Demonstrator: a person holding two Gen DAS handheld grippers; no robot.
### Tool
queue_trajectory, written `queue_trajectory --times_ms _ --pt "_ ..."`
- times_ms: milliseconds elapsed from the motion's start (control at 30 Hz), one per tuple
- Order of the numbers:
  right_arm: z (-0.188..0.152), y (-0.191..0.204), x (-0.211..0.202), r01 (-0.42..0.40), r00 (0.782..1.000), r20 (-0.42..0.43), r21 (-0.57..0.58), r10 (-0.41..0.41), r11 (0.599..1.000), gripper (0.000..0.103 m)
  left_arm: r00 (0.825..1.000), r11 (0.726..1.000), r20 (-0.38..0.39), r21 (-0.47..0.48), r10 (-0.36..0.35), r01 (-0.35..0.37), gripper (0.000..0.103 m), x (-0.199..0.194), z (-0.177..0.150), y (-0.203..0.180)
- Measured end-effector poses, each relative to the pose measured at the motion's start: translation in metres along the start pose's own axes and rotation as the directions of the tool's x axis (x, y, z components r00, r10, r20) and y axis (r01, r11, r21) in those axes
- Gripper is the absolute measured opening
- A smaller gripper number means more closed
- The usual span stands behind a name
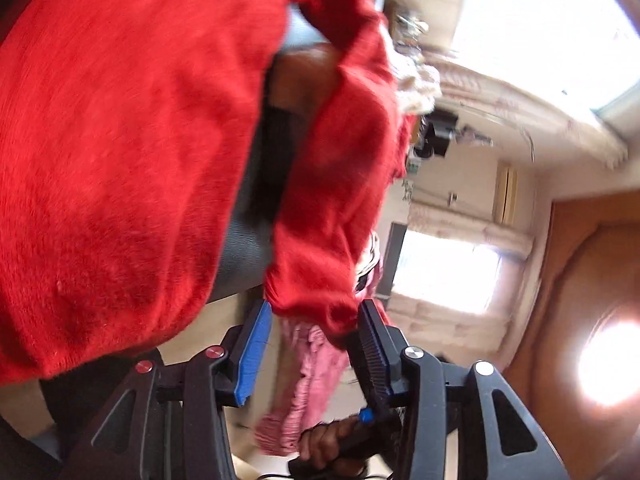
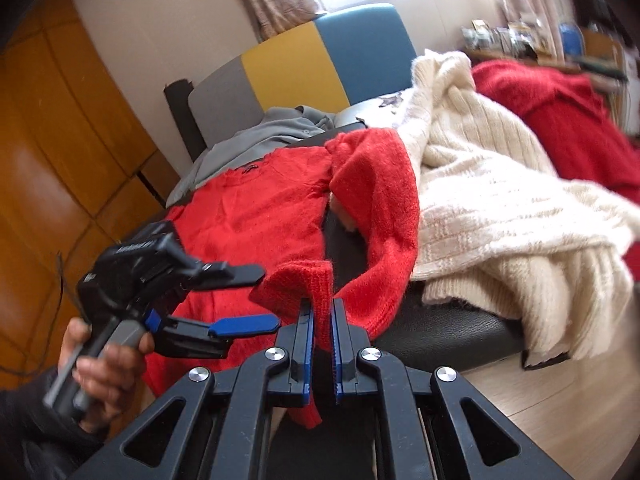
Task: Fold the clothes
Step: 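Carry the red sleeve cuff across the sweater body with the right gripper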
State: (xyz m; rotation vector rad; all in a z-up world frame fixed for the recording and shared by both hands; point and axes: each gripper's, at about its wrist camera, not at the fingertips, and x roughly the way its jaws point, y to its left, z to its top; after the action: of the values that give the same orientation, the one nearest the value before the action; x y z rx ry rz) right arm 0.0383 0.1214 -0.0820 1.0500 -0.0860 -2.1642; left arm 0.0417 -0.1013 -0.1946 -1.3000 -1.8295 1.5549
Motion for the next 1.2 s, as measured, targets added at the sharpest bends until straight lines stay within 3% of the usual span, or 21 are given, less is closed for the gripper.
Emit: queue_trajectory --times_ms 100,367,467,533,667,733,767,833,900,933,1000,1067,1133,1200 --pt "-0.002 0.002 -0.002 0.009 1.000 -0.001 -0.018 -0.009 1.000 0.008 1.000 0.999 0.008 -0.050 -0.007 0.008 0.050 0.004 0.002 0.007" --pt "-0.003 0.011 -0.003 0.017 1.000 0.018 -0.049 -0.016 0.999 0.008 0.997 0.989 -0.056 -0.139 -0.061 0.053 0.056 0.034 0.006 0.000" --pt "-0.003 0.009 -0.005 0.025 1.000 0.016 -0.049 -0.025 0.998 0.008 0.997 0.989 -0.031 -0.137 -0.068 0.063 0.046 0.034 0.005 -0.003" --pt "-0.003 0.008 -0.005 0.027 1.000 0.007 -0.055 -0.026 0.998 0.009 0.999 0.997 -0.003 -0.061 -0.039 0.039 0.021 0.029 0.006 -0.017" --pt "0.001 0.014 0.001 -0.001 0.999 -0.037 -0.085 -0.002 0.996 0.011 0.996 0.988 0.081 0.147 0.023 -0.035 0.009 0.012 0.003 -0.058" --pt "0.003 0.018 0.004 -0.019 0.998 -0.062 -0.102 0.013 0.995 0.012 0.990 0.963 0.130 0.254 0.056 -0.088 0.007 0.003 -0.003 -0.076" --pt "0.004 0.020 0.006 -0.029 0.997 -0.075 -0.111 0.020 0.993 0.013 0.982 0.930 0.162 0.336 0.099 -0.149 0.007 -0.002 -0.010 -0.088" --pt "0.009 0.018 0.008 -0.049 0.994 -0.104 -0.111 0.037 0.993 0.018 0.956 0.833 0.228 0.481 0.183 -0.273 0.006 -0.009 -0.026 -0.105" --pt "0.019 0.008 0.009 -0.036 0.990 -0.136 -0.106 0.022 0.994 0.024 0.923 0.713 0.290 0.589 0.254 -0.381 0.006 -0.012 -0.043 -0.115" --pt "0.025 0.003 0.009 -0.018 0.990 -0.140 -0.103 0.004 0.995 0.027 0.912 0.678 0.302 0.611 0.275 -0.407 0.006 -0.018 -0.051 -0.109" --pt "0.046 0.000 0.009 0.028 0.992 -0.115 -0.118 -0.042 0.993 0.030 0.906 0.656 0.292 0.624 0.308 -0.424 0.006 -0.009 -0.048 -0.101" --pt "0.065 0.005 0.015 0.072 0.990 -0.107 -0.171 -0.092 0.983 0.038 0.891 0.657 0.284 0.602 0.356 -0.454 0.006 -0.006 -0.045 -0.085" --pt "0.079 0.011 0.025 0.110 0.983 -0.122 -0.212 -0.138 0.971 0.040 0.887 0.691 0.257 0.557 0.384 -0.461 0.006 -0.006 -0.036 -0.070" --pt "0.080 0.016 0.035 0.082 0.976 -0.176 -0.248 -0.128 0.965 0.040 0.891 0.721 0.242 0.524 0.385 -0.453 0.006 -0.012 -0.029 -0.057"
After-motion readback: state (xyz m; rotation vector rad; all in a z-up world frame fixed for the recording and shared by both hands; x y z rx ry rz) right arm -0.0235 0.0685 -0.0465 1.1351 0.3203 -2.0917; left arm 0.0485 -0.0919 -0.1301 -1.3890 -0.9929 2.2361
